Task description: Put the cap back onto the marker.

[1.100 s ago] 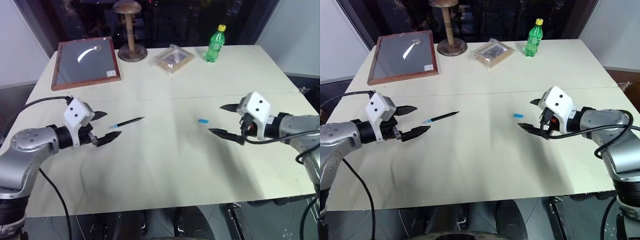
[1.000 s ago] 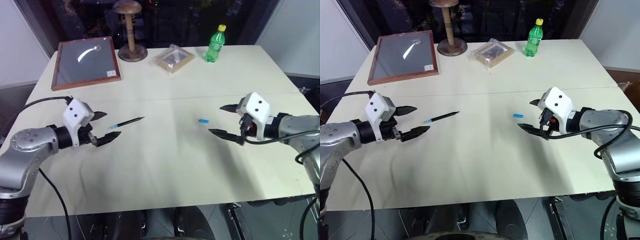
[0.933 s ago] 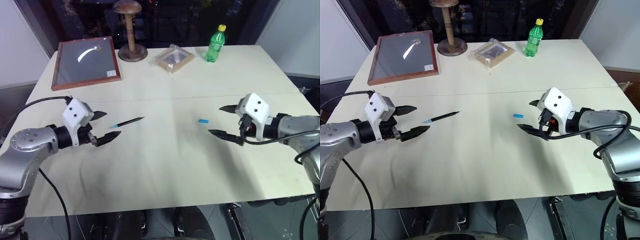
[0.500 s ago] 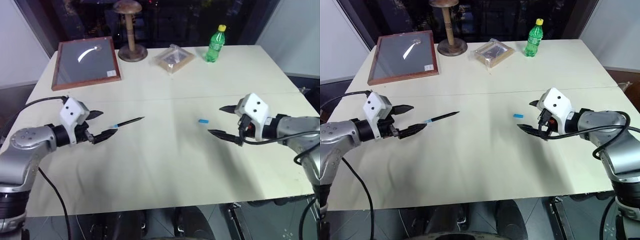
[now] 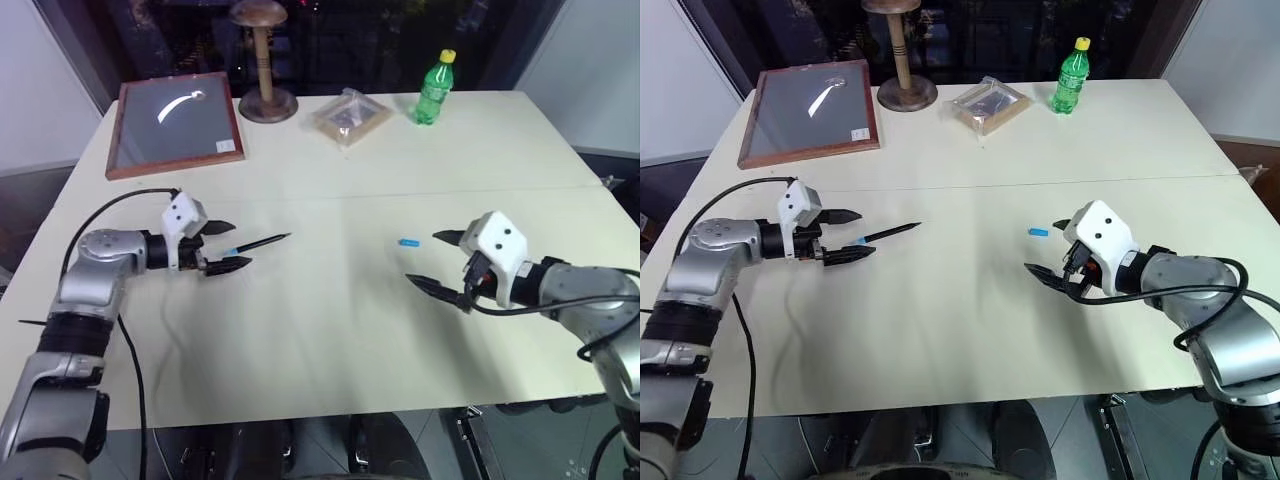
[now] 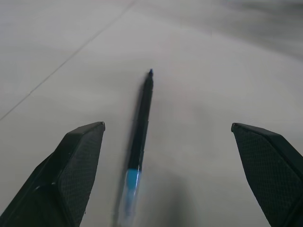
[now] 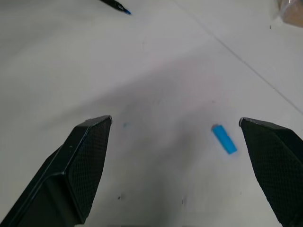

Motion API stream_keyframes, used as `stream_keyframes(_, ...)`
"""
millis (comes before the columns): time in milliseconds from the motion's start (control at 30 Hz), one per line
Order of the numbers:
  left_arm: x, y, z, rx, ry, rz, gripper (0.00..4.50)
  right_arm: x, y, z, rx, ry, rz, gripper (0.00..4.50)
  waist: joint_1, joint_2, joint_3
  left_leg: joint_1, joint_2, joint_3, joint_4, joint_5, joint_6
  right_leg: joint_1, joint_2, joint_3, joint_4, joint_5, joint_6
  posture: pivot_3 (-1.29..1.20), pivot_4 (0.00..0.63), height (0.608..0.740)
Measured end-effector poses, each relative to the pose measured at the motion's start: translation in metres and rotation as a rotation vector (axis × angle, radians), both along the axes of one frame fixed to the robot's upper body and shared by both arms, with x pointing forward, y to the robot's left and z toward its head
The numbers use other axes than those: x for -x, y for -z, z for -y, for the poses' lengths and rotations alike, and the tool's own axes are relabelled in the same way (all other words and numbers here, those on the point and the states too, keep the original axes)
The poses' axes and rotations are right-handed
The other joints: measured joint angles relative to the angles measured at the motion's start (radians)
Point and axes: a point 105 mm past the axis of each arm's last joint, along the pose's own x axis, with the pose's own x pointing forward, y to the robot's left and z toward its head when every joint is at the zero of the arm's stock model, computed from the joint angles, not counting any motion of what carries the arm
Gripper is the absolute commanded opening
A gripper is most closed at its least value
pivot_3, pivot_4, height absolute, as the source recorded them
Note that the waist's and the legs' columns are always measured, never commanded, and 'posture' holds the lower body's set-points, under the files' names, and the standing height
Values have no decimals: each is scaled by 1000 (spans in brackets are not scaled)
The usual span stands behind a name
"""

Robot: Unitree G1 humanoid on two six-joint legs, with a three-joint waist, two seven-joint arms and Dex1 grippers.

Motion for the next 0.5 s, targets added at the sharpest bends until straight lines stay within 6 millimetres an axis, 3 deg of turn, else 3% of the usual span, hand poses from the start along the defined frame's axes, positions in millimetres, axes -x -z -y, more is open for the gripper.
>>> stream_keyframes(300,-22,25,6,-91,32,-13,4478,7,0,3,-5,52,12,4500,8,-1,0,-1,0,0,1,0,1,0,0,0,0,0,1,0,150,740)
stream_keyframes(500,-29,26,11,-110,45,6,4478,12,-1,7,-7,81,17,4500,7,-1,0,-1,0,-1,1,0,1,0,0,0,0,1,1,0,150,740)
